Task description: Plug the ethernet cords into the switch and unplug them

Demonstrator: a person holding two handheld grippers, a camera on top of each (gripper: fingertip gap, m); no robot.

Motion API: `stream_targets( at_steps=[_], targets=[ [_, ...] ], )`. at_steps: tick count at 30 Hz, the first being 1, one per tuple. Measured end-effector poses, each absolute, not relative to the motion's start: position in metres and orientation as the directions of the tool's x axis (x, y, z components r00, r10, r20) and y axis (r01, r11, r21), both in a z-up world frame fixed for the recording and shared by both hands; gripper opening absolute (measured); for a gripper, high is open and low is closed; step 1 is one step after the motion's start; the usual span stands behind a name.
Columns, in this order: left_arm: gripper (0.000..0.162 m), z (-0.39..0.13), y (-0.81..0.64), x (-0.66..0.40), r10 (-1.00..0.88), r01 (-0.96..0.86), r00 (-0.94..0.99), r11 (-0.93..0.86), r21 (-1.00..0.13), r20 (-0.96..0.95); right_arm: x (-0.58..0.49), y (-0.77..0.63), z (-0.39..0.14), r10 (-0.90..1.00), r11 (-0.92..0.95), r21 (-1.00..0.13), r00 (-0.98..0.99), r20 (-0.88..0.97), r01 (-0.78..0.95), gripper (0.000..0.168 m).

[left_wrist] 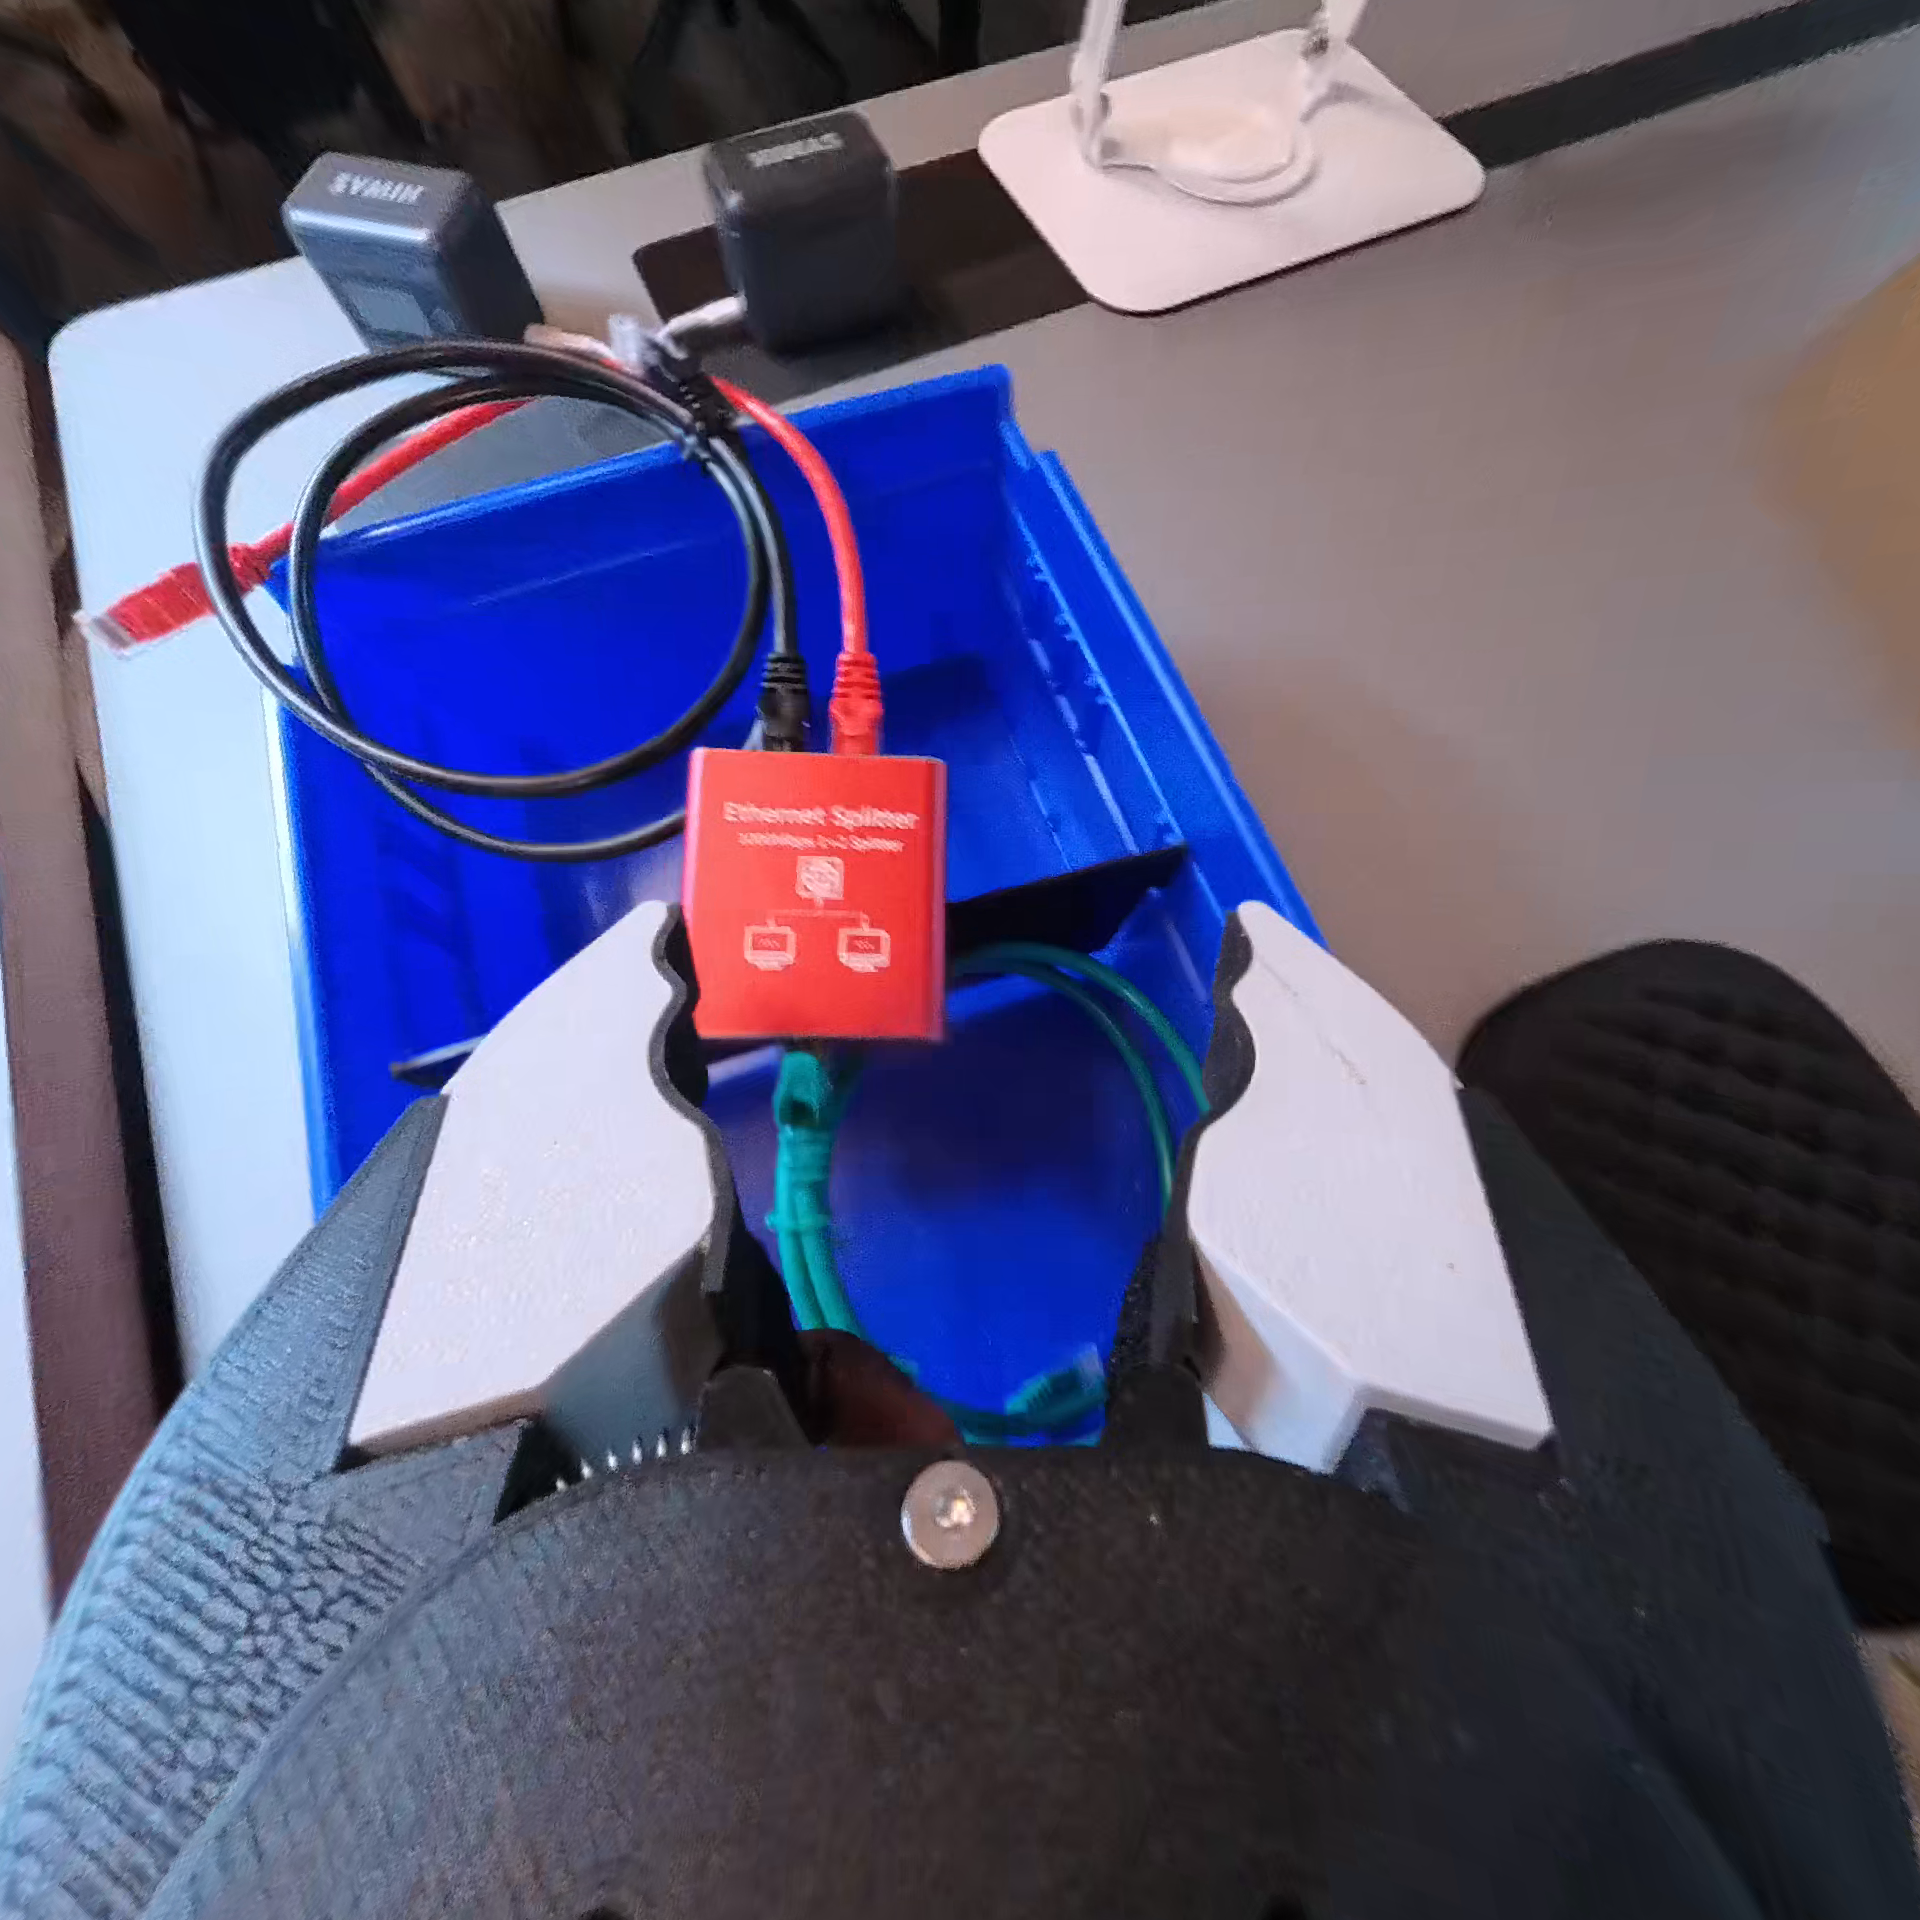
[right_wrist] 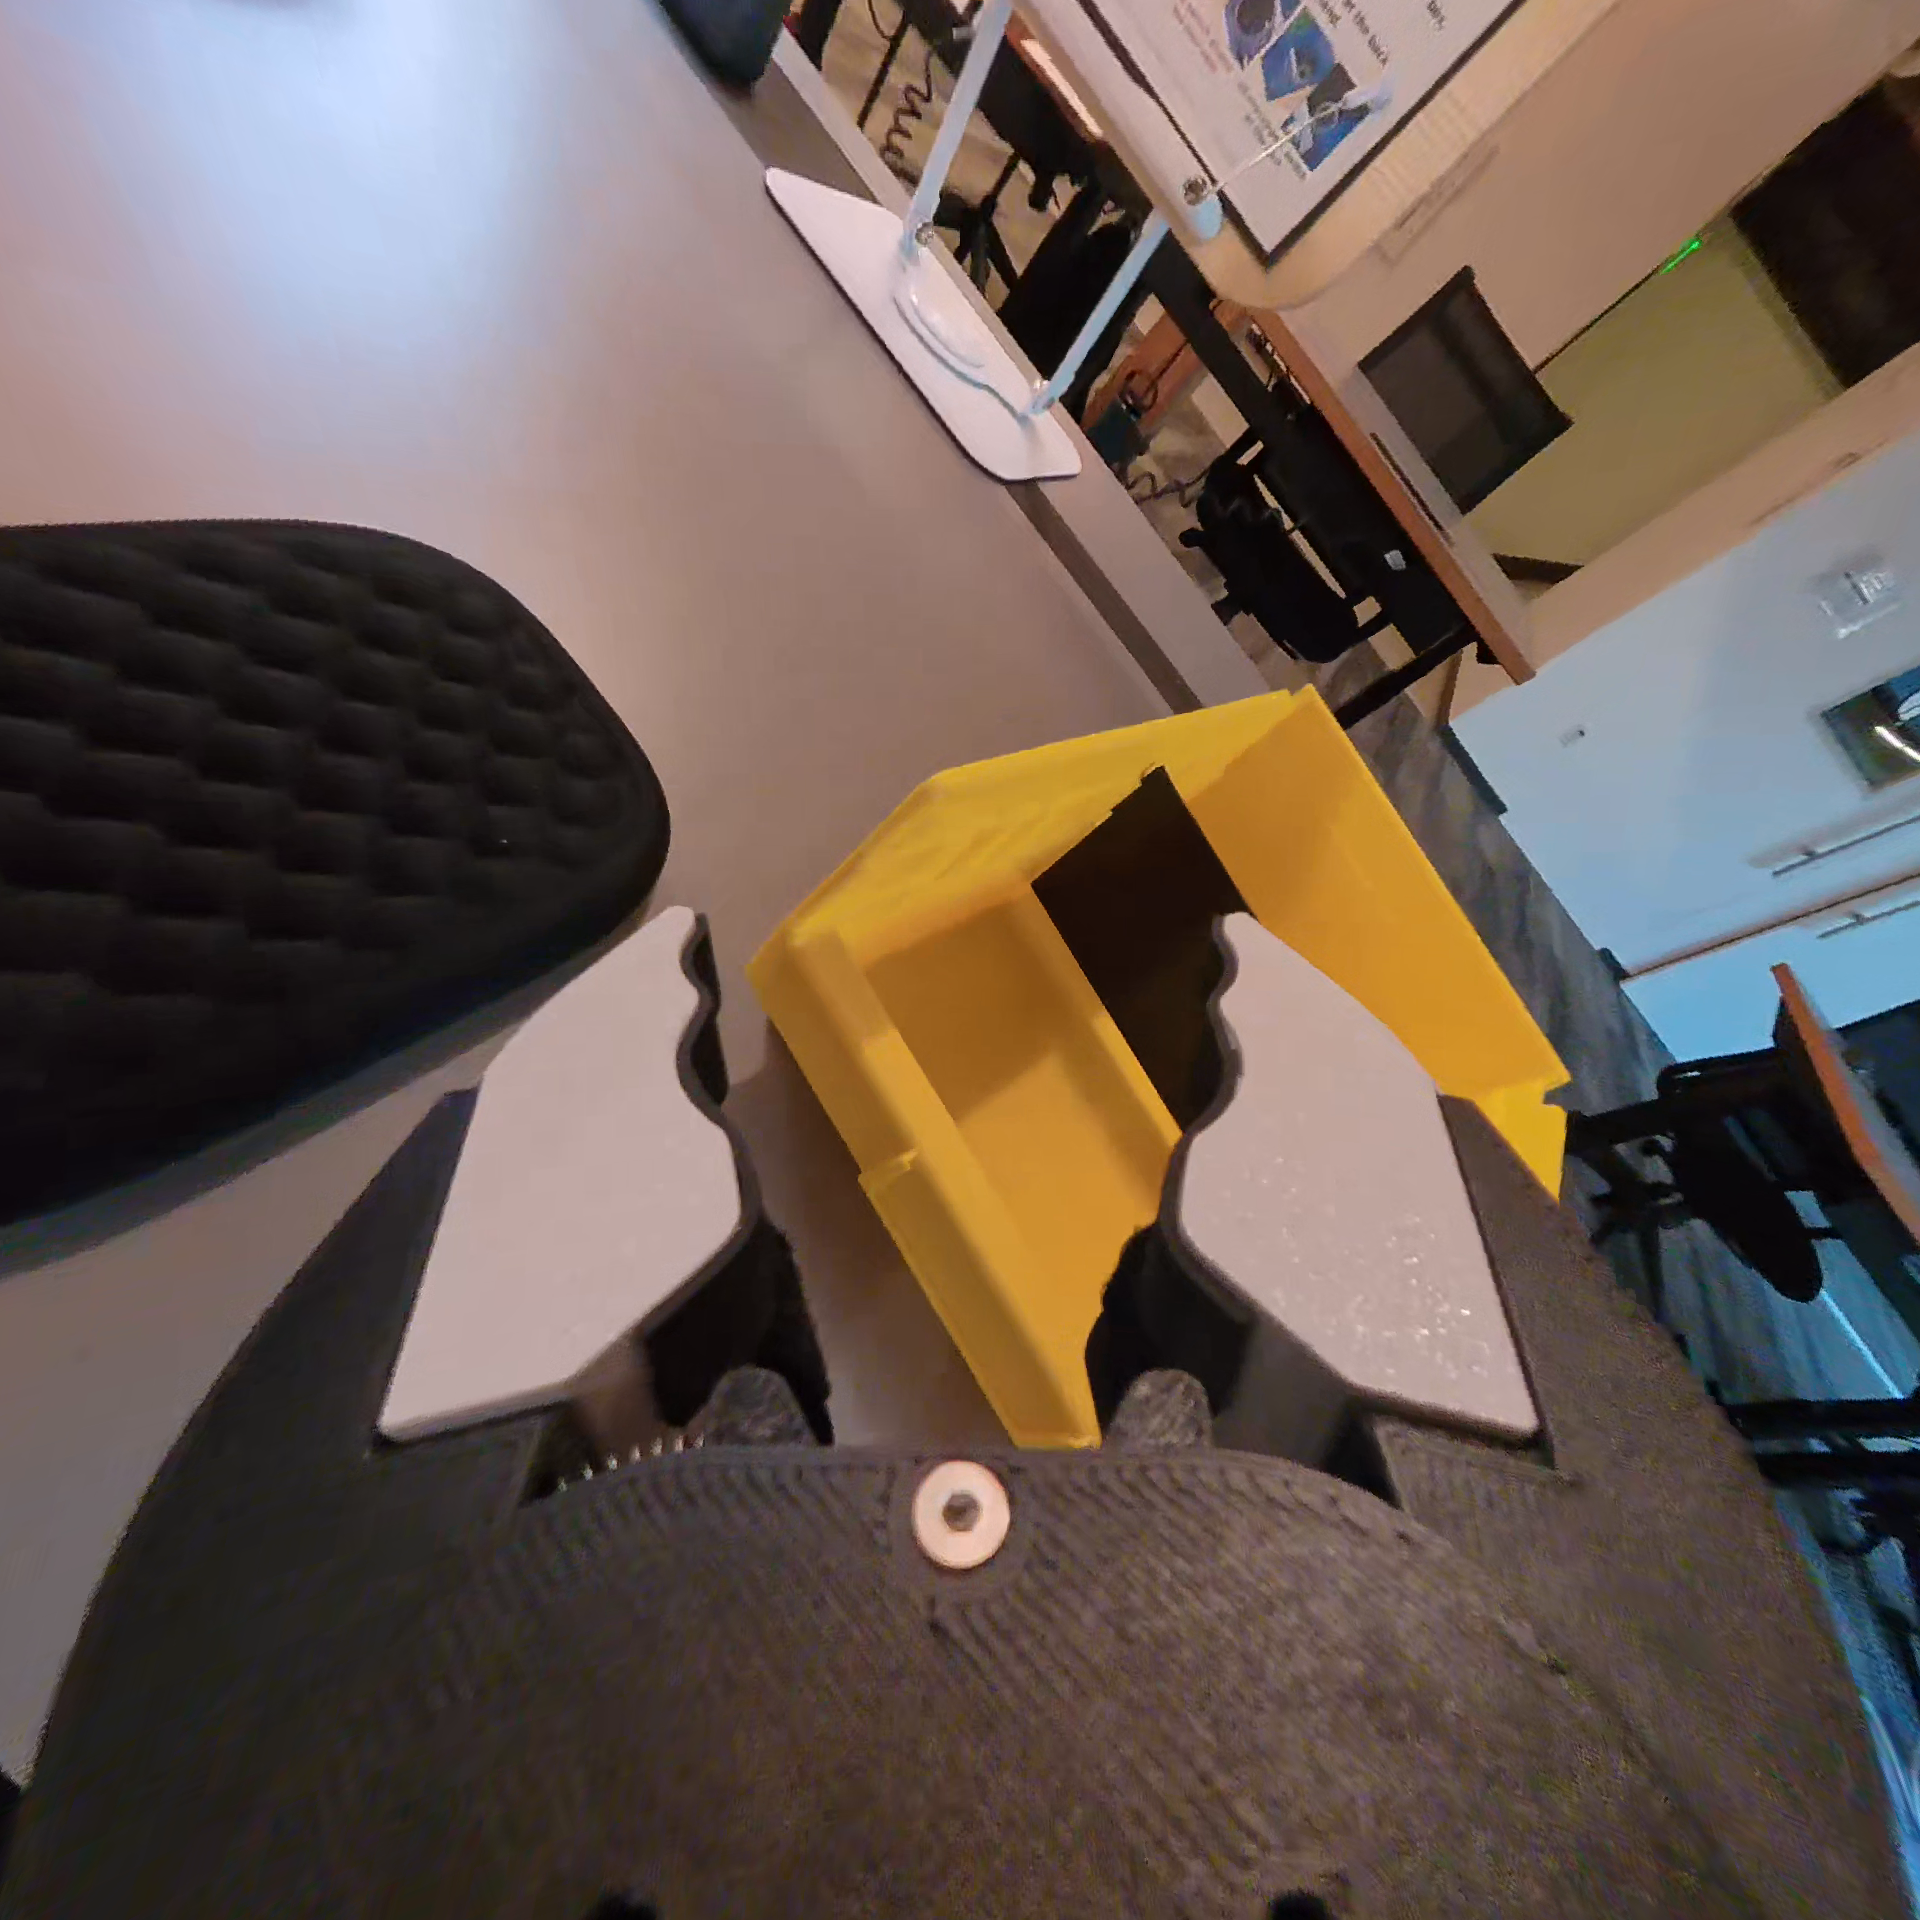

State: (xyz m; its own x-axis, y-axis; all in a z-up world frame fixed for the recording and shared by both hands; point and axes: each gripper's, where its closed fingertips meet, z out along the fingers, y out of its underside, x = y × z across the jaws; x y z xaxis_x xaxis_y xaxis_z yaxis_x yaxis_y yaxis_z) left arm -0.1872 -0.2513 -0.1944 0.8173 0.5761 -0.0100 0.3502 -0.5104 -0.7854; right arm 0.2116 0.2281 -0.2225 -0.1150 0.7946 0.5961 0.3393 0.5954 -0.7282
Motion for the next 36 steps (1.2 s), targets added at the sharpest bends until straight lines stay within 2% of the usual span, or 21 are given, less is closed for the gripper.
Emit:
stream_targets(
  at_steps=[6,11,13,15,18,23,30,36],
  targets=[
    [0.094,-0.220,-0.244,-0.227,0.624,0.442,0.779,-0.474,-0.762,0.063,0.208,0.220,-0.219,0.773,0.626,-0.708,-0.139,0.619,0.328,0.083],
    [0.094,-0.247,-0.243,-0.238,0.625,0.455,0.781,-0.559,-0.693,0.009,0.204,0.218,-0.225,0.771,0.629,-0.701,-0.158,0.616,0.337,0.082],
    [0.078,-0.252,-0.240,-0.235,0.594,0.443,0.804,-0.579,-0.684,0.019,0.203,0.217,-0.226,0.771,0.631,-0.697,-0.167,0.615,0.341,0.081],
    [0.076,-0.249,-0.239,-0.236,0.586,0.422,0.811,-0.572,-0.704,0.010,0.202,0.216,-0.227,0.768,0.633,-0.694,-0.174,0.616,0.342,0.080],
    [0.074,-0.240,-0.243,-0.239,0.576,0.332,0.811,-0.596,-0.731,-0.102,0.200,0.214,-0.229,0.768,0.635,-0.690,-0.186,0.613,0.346,0.079],
    [0.074,-0.196,-0.250,-0.236,0.585,0.167,0.763,-0.590,-0.790,-0.276,0.193,0.207,-0.229,0.764,0.643,-0.691,-0.209,0.611,0.329,0.077],
    [0.074,-0.091,-0.255,-0.211,0.627,-0.132,0.594,-0.543,-0.830,-0.505,0.176,0.181,-0.222,0.776,0.630,-0.730,-0.249,0.579,0.264,0.075],
    [0.073,-0.006,-0.223,-0.139,0.614,-0.401,0.528,-0.429,-0.810,-0.587,0.155,0.145,-0.196,0.830,0.533,-0.839,-0.266,0.491,0.111,0.062]
  ],
)
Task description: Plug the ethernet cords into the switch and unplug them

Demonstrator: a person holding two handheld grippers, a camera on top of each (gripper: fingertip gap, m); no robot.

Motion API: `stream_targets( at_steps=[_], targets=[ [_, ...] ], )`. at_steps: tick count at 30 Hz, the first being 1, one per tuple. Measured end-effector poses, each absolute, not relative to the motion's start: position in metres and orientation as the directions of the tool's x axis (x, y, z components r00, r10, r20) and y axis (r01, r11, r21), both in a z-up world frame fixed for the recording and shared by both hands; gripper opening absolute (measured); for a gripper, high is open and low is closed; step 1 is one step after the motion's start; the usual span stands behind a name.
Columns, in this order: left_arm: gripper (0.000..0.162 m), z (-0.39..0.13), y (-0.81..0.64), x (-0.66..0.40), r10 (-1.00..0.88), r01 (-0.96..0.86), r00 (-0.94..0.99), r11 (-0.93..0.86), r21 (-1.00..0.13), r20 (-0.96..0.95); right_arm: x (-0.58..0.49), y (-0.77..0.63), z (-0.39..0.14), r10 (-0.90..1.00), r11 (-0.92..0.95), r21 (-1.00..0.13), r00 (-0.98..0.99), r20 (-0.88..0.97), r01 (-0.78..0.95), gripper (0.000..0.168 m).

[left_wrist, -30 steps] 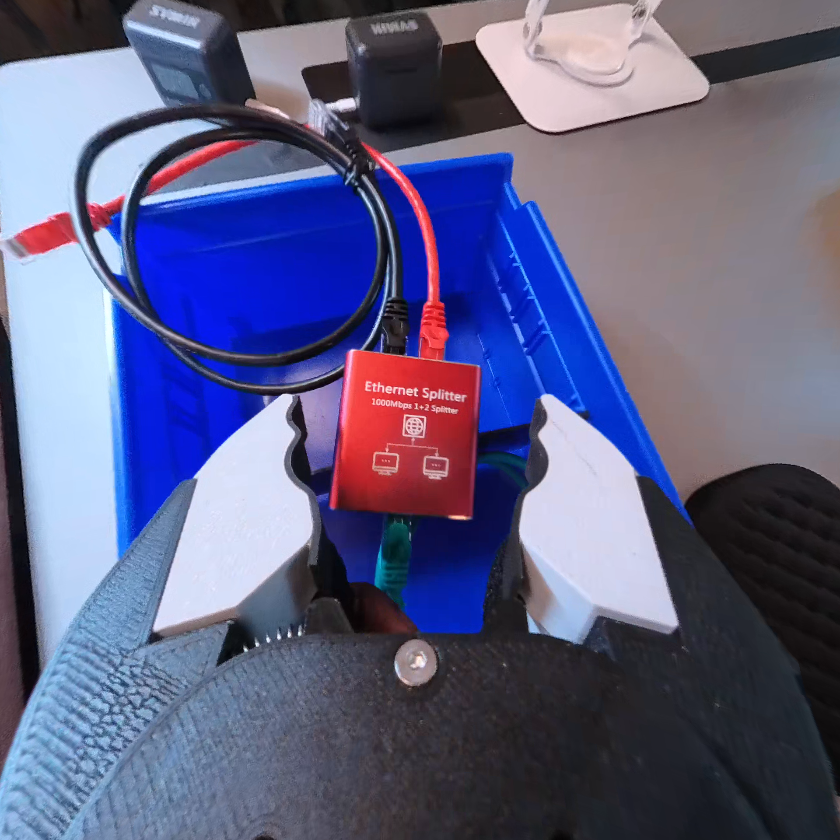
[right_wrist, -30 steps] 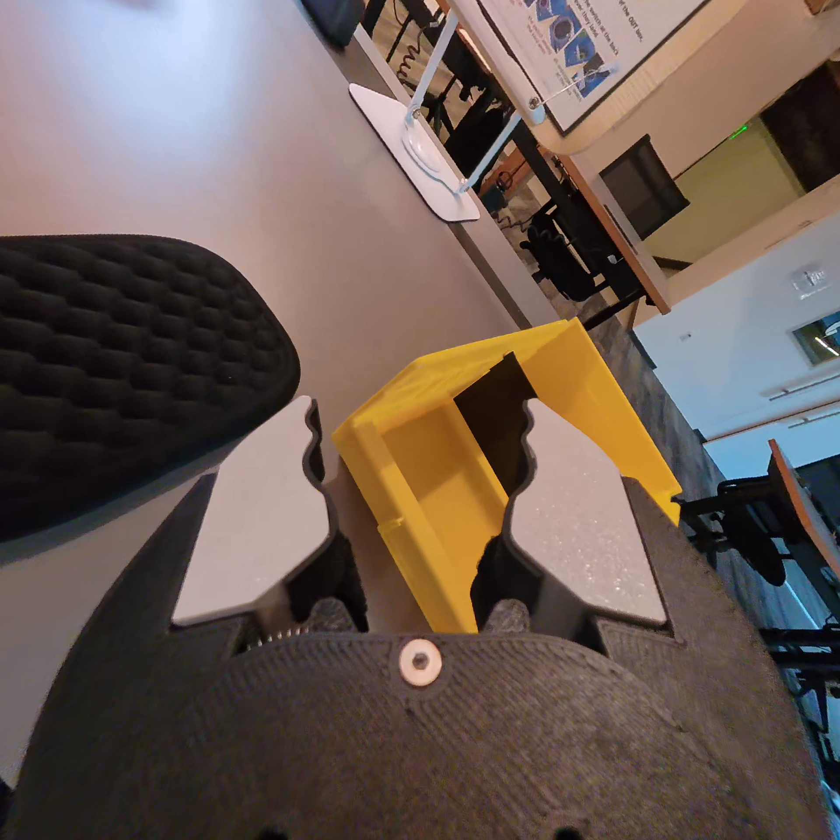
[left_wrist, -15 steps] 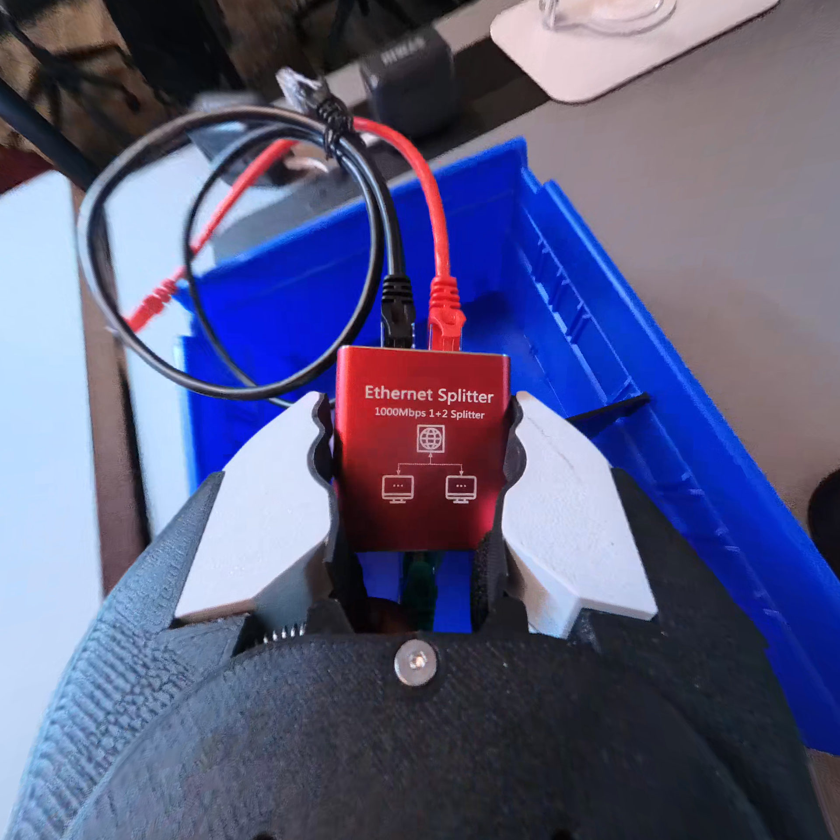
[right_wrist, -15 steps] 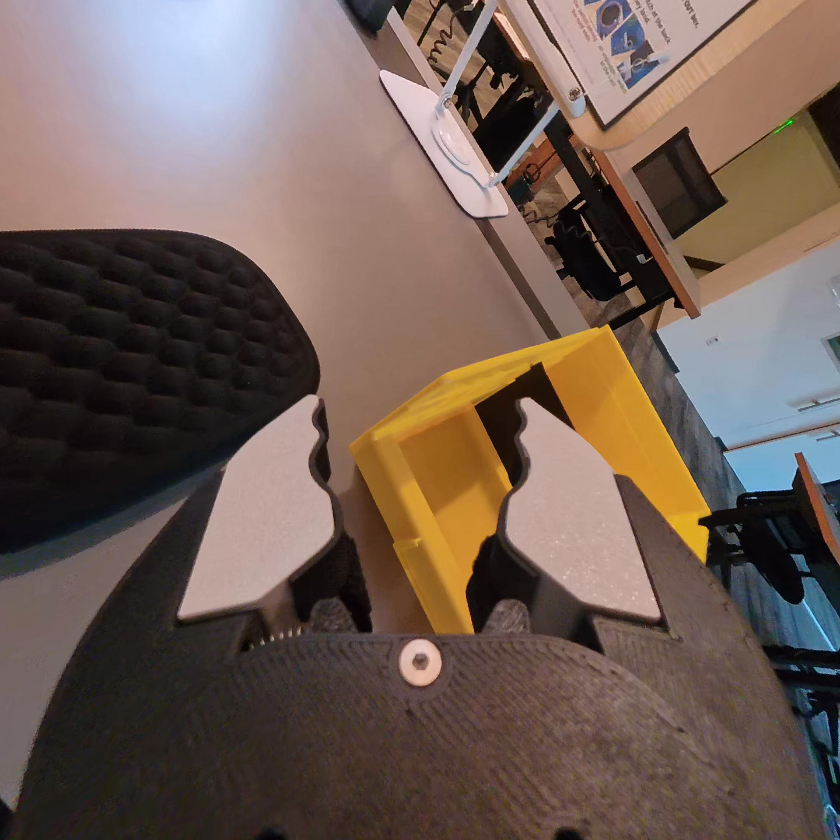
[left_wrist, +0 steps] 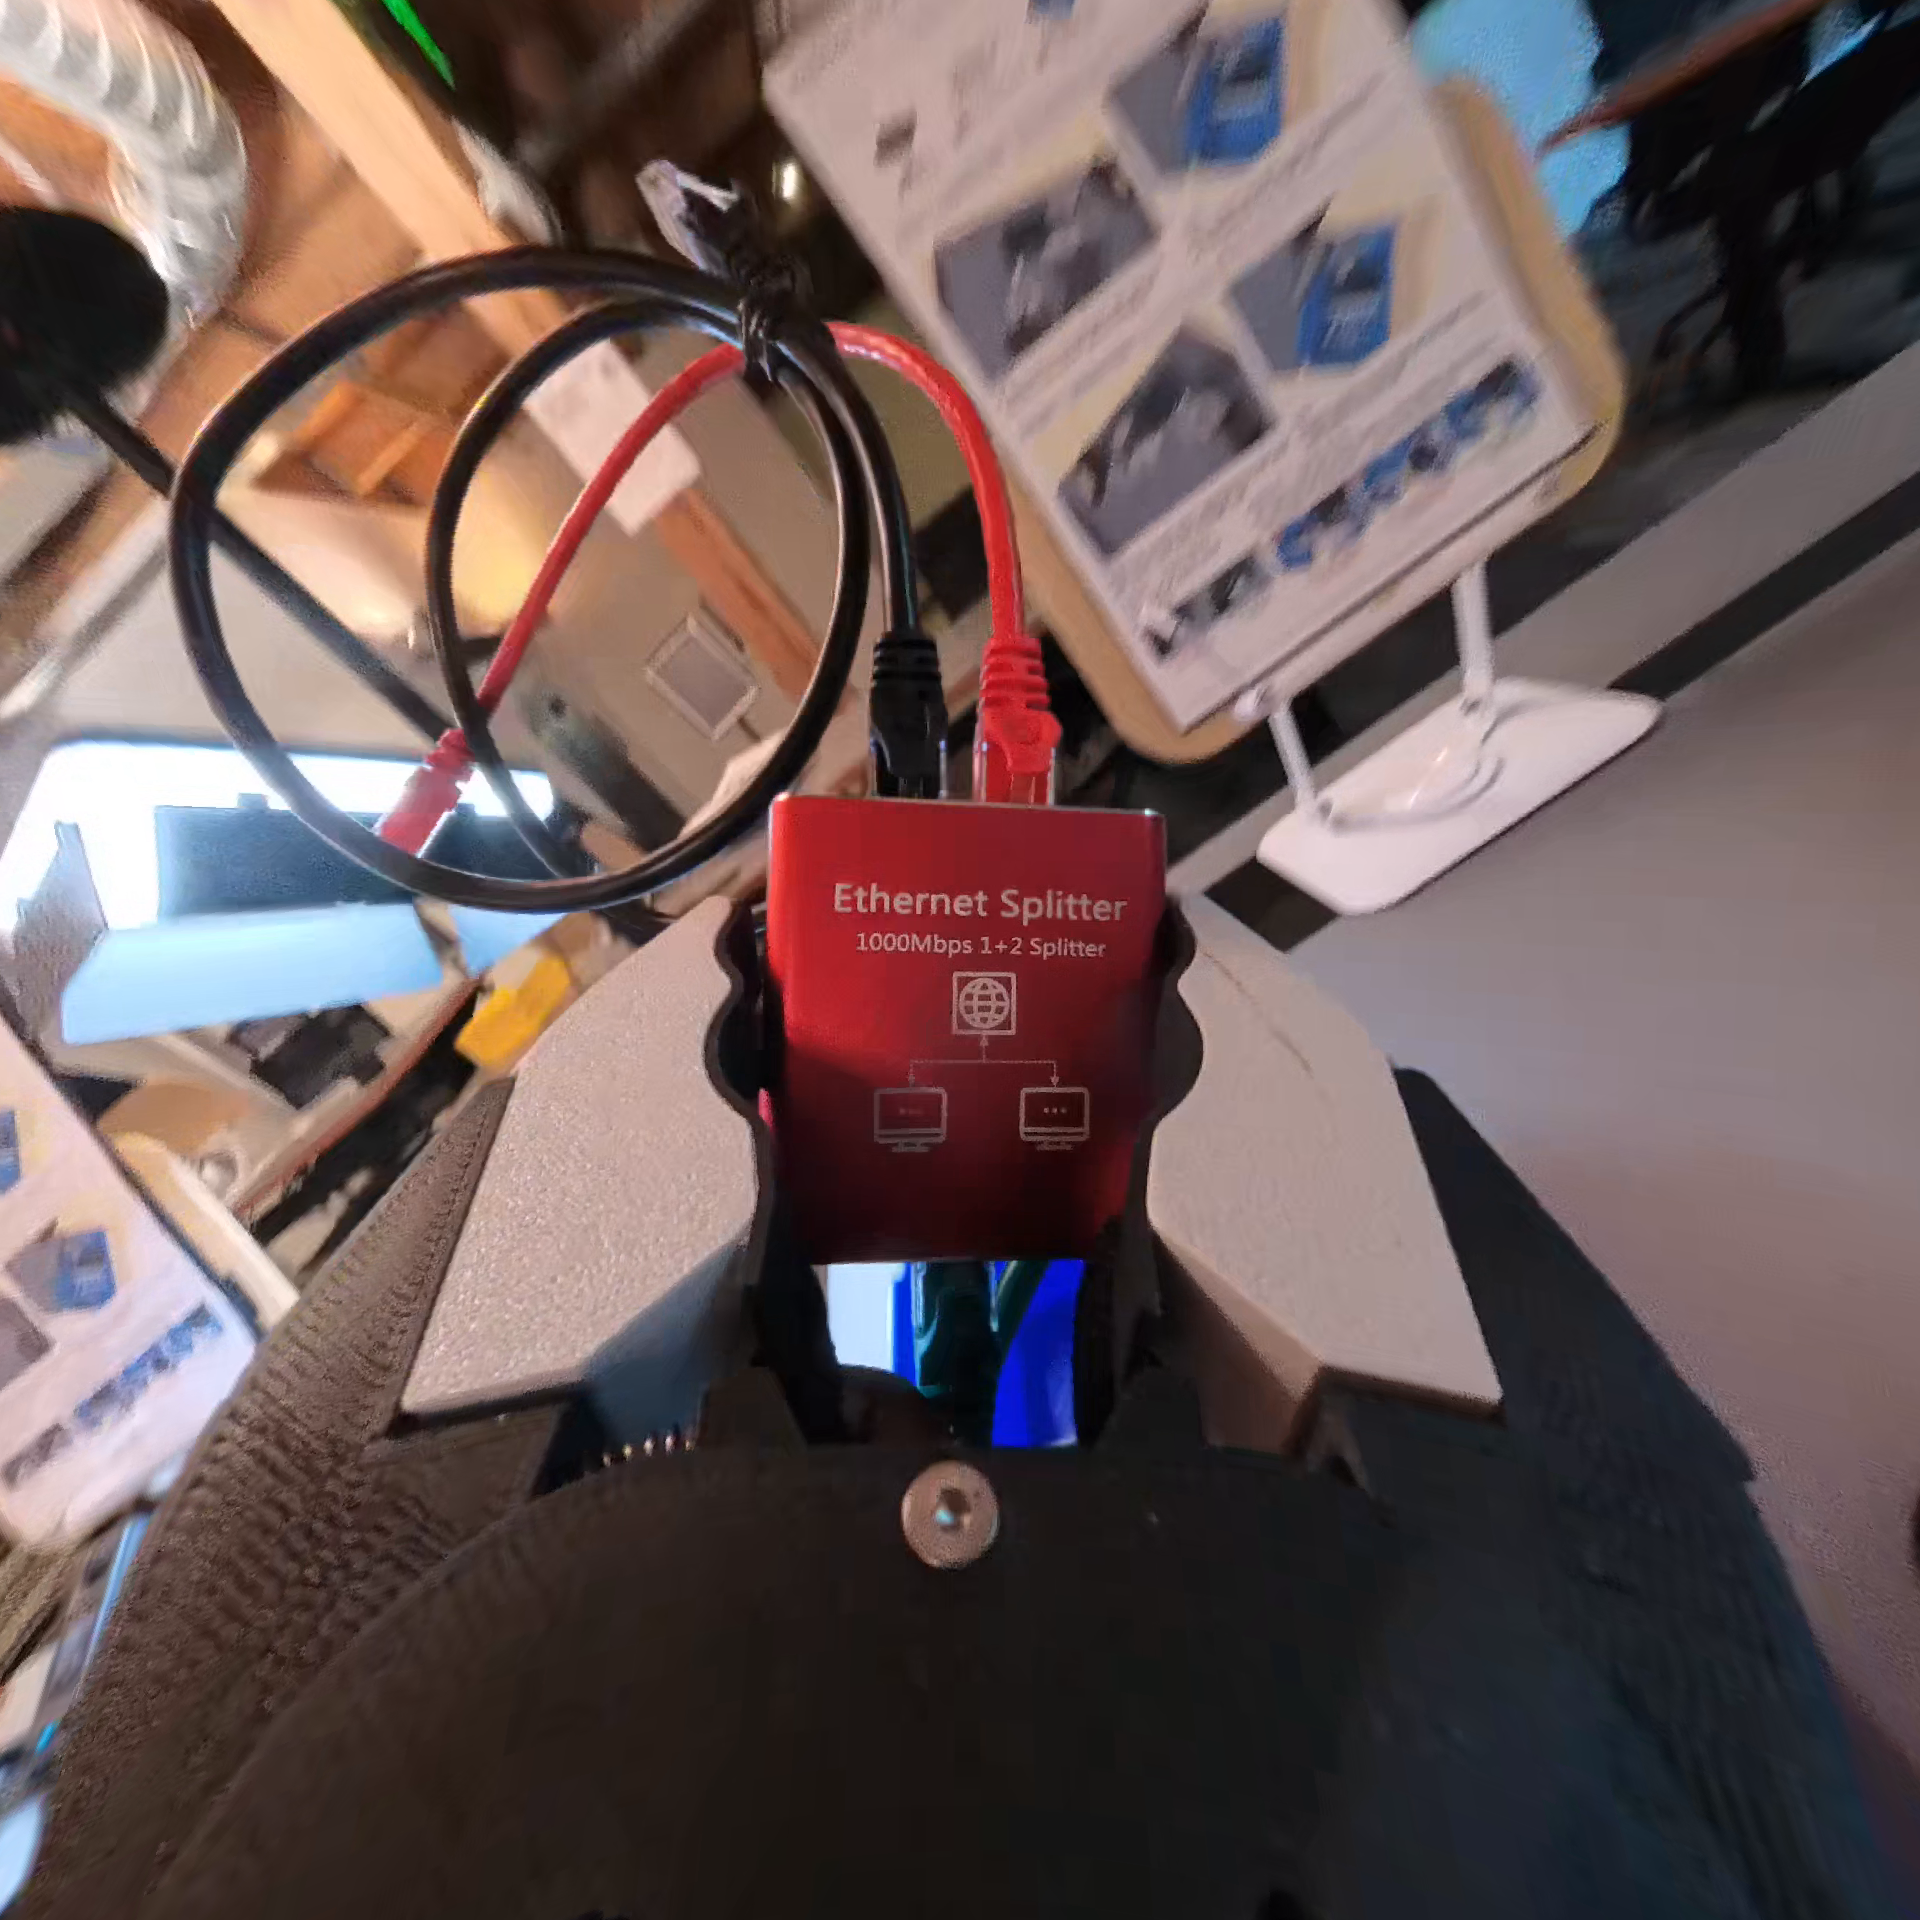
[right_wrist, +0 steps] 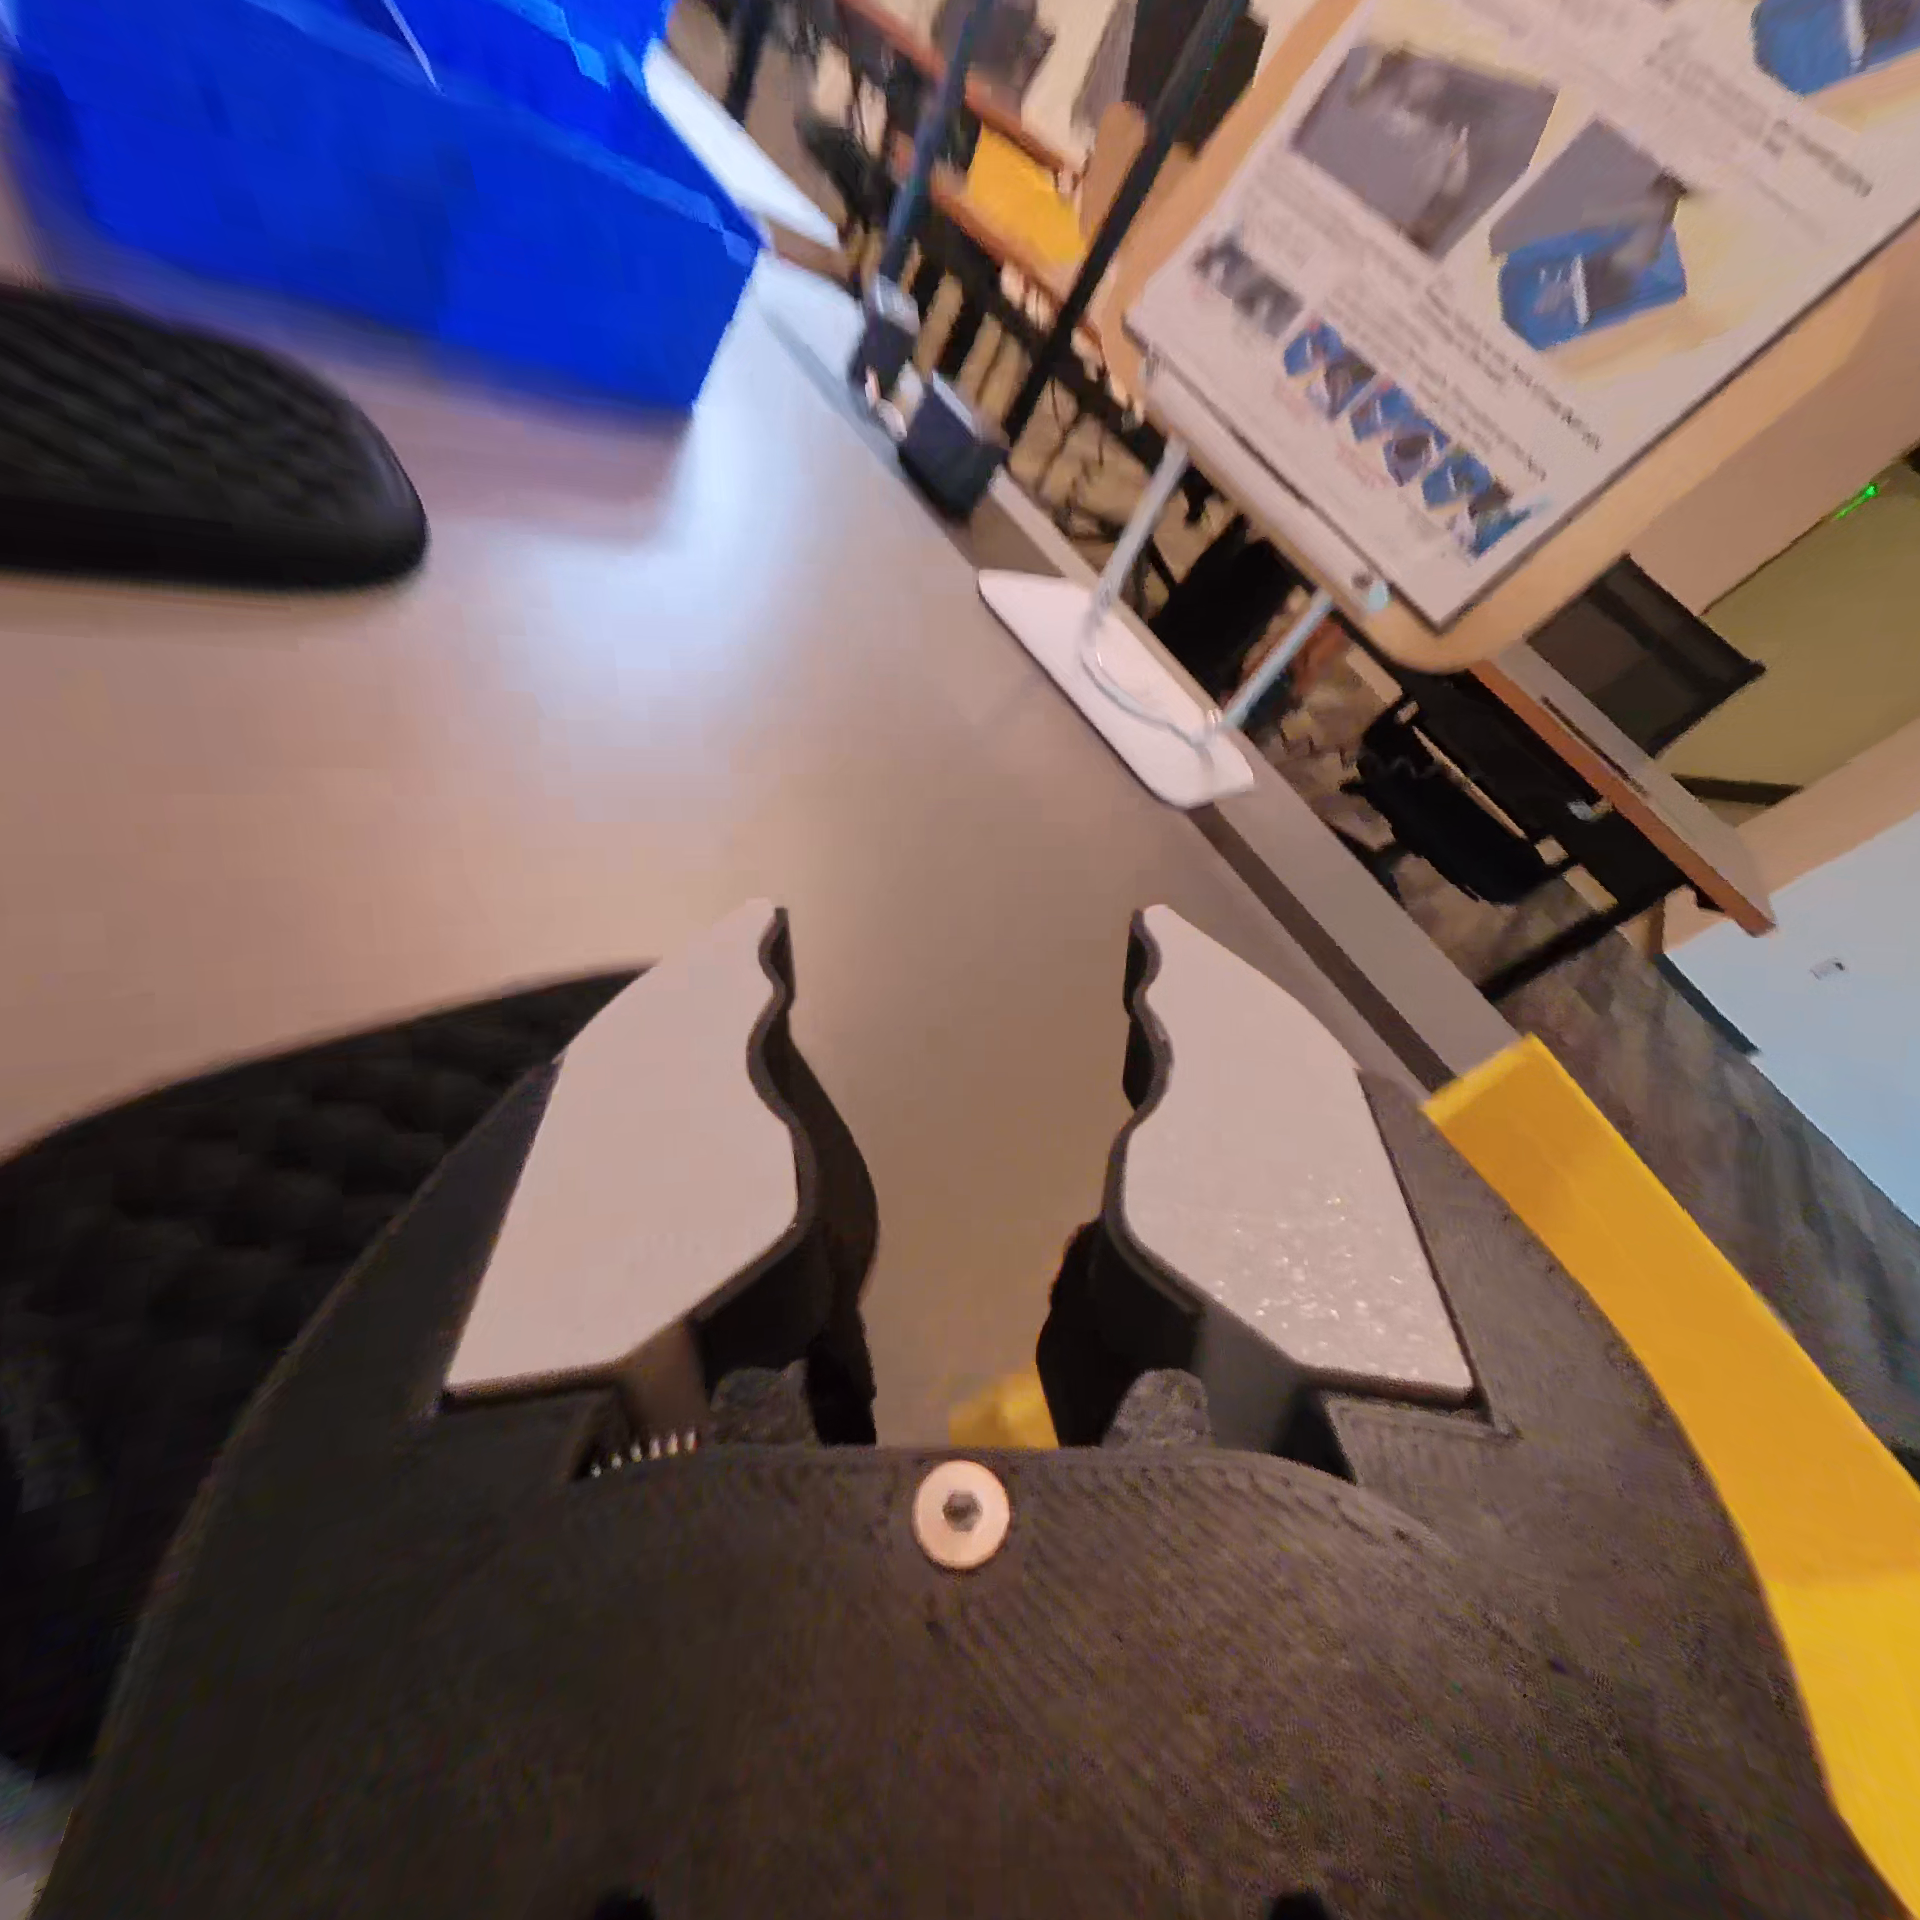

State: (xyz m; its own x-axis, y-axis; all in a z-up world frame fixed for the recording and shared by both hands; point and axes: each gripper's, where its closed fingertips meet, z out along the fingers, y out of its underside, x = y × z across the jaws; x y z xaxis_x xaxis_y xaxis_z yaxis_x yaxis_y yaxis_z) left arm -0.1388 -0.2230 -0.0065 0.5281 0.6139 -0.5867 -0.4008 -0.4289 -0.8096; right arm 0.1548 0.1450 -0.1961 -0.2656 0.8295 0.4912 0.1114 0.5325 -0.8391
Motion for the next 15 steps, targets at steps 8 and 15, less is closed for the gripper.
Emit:
stream_targets(
  at_steps=[8,15],
  targets=[
    [0.073,-0.009,-0.119,-0.016,0.439,-0.585,0.668,-0.190,-0.789,-0.601,0.122,0.032,-0.148,0.820,0.102,-0.987,-0.552,0.155,-0.126,0.042],
    [0.073,-0.095,-0.034,0.047,0.263,-0.507,0.810,-0.135,-0.851,-0.524,0.107,-0.016,-0.116,0.605,-0.428,-0.904,-0.742,-0.287,0.001,0.049]
  ],
)
